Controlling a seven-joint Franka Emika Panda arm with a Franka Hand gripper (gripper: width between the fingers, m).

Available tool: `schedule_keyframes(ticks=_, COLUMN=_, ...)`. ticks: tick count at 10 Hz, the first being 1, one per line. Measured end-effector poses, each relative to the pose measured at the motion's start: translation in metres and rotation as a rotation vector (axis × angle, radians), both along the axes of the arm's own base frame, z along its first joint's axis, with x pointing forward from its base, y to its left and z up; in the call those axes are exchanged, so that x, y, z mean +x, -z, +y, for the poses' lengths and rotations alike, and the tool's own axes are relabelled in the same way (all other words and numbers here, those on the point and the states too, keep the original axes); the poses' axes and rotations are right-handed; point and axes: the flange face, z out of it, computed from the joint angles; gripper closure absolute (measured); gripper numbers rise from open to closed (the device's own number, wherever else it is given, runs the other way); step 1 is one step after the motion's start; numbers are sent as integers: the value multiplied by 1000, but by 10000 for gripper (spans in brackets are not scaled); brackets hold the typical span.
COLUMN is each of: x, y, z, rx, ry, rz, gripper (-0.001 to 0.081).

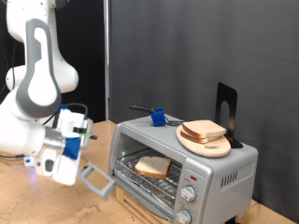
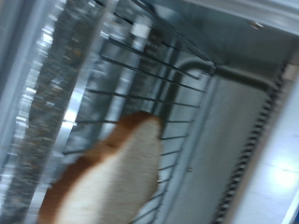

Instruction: Make a piece of toast with the oven

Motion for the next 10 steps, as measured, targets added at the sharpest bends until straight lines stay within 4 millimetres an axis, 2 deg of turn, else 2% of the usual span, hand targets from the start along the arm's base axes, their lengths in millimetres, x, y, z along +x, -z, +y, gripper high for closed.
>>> schedule_keyframes(ticks=3, x=-3, y=-15, z=42, rx=15, ry=-64, rz=-27, gripper=124)
schedule_keyframes(ticks=6, x=-18, y=-27, z=84, rx=20, ry=-130, rz=-14, gripper=124)
schedule_keyframes(ticks=8, x=-29, y=-39, z=92, rx=2, ry=-116, rz=-3, gripper=124)
schedule_keyframes(ticks=10, x=-39, y=-51, z=87, rx=-12, ry=-58, rz=-8, gripper=124)
